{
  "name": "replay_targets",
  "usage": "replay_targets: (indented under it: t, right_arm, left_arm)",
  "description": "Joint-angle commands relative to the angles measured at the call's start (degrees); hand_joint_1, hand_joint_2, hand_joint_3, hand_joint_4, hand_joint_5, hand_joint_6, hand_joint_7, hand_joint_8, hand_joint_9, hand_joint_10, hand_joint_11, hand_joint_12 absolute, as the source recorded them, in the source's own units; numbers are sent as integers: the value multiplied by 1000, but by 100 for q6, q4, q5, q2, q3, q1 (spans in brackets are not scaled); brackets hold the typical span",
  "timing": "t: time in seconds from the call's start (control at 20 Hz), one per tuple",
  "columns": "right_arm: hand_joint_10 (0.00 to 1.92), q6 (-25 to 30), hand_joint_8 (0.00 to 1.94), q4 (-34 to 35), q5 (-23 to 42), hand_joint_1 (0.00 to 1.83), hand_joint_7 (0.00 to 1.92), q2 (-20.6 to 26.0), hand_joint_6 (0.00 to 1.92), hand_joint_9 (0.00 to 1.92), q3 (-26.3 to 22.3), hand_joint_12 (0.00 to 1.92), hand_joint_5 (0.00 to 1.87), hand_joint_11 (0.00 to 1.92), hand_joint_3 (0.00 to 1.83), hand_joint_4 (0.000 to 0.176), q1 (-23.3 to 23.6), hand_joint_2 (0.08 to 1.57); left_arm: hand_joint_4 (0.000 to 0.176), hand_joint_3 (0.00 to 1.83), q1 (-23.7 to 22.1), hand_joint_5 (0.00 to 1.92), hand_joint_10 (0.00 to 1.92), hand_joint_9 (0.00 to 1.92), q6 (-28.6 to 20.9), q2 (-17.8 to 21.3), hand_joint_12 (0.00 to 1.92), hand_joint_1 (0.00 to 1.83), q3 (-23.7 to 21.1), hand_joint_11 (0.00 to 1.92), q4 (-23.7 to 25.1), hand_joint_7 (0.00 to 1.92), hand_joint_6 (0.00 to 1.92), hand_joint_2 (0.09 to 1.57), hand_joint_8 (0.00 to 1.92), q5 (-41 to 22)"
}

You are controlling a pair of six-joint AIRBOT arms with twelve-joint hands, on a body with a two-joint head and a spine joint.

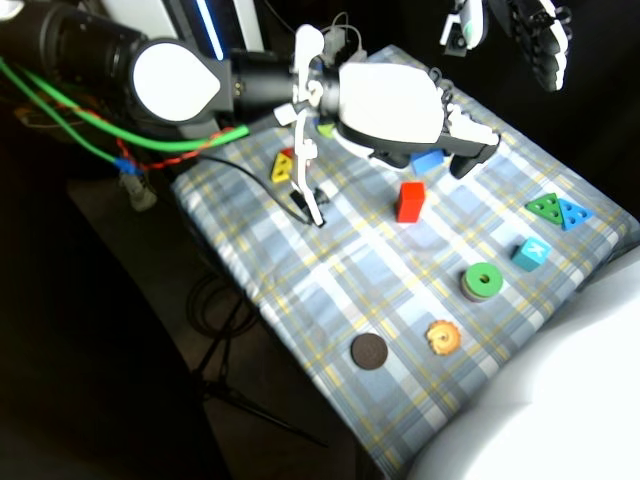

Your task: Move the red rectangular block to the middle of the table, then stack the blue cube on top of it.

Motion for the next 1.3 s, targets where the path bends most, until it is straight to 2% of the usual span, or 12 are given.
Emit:
replay_targets:
  t: [0.0, 0.05, 0.15, 0.35, 0.5, 0.55, 0.6, 0.75, 0.95, 1.1, 1.15, 1.25]
  right_arm:
    - [1295, 6, 1507, 106, 515, 1092, 636, -11, 1466, 359, 15, 1843, 667, 110, 0, 36, 33, 1304]
    - [1291, 15, 1495, 106, 515, 1099, 653, -11, 1441, 369, 15, 1843, 676, 112, 0, 35, 22, 1296]
    - [1390, 44, 1543, 107, 514, 1123, 698, -10, 1330, 412, 16, 1911, 685, 144, 0, 0, -10, 1281]
    - [1279, 78, 1467, 111, 514, 1139, 736, -5, 1287, 441, 30, 1857, 722, 92, 0, 0, -67, 1257]
    - [1245, 108, 1420, 133, 513, 1136, 728, -5, 1306, 438, 60, 1841, 747, 71, 0, 24, -118, 1251]
    - [1226, 114, 1419, 146, 513, 1130, 714, -5, 1339, 432, 70, 1838, 740, 49, 1, 29, -134, 1257]
    - [1260, 117, 1444, 155, 513, 1129, 713, -5, 1334, 434, 76, 1854, 731, 81, 0, 25, -144, 1261]
    - [1136, 117, 1391, 190, 512, 1133, 717, 20, 1338, 455, 88, 1790, 756, 14, 0, 32, -172, 1252]
    - [1250, 117, 1409, 226, 510, 1143, 729, 58, 1279, 471, 90, 1841, 779, 119, 1, 22, -187, 1241]
    - [1228, 117, 1422, 244, 508, 1140, 725, 34, 1284, 485, 123, 1808, 770, 151, 0, 22, -229, 1245]
    - [1229, 117, 1431, 254, 508, 1141, 731, 30, 1274, 489, 129, 1801, 763, 143, 0, 17, -238, 1246]
    - [1185, 117, 1418, 285, 508, 1140, 726, 17, 1277, 499, 141, 1757, 770, 138, 1, 22, -271, 1245]
  left_arm:
    - [55, 1, -48, 14, 0, 0, -49, -10, 0, 870, 10, 0, 20, 0, 2, 1466, 0, -733]
    - [68, 1, -48, 11, 0, 0, -49, -10, 0, 833, 9, 0, 19, 0, 1, 1467, 0, -733]
    - [64, 1, -45, 13, 0, 0, -49, -10, 4, 838, 7, 7, 15, 0, 1, 1467, 0, -734]
    - [55, 1, -34, 18, 0, 0, -50, -9, 0, 842, 2, 0, 10, 0, 3, 1468, 0, -744]
    - [53, 0, -28, 18, 0, 0, -50, -8, 0, 870, 0, 0, 8, 0, 2, 1465, 0, -745]
    - [65, 0, -27, 14, 0, 0, -50, -8, 0, 844, 0, 0, 7, 0, 0, 1466, 0, -745]
    - [68, 0, -26, 15, 0, 0, -50, -9, 0, 839, 0, 0, 7, 0, 1, 1465, 0, -745]
    - [51, 0, -14, 18, 0, 0, -54, -9, 0, 843, -4, 0, 1, 0, 1, 1460, 0, -750]
    - [45, 0, -10, 17, 0, 0, -57, -9, 0, 851, -5, 0, -1, 0, 2, 1465, 0, -753]
    - [59, 0, -8, 21, 0, 0, -57, -10, 0, 862, -6, 0, -1, 0, 3, 1462, 0, -760]
    - [43, 0, -8, 28, 0, 0, -57, -10, 0, 867, -6, 0, -1, 0, 5, 1460, 0, -761]
    - [32, 0, -8, 28, 0, 0, -59, -10, 0, 870, -7, 0, -1, 0, 2, 1459, 0, -764]
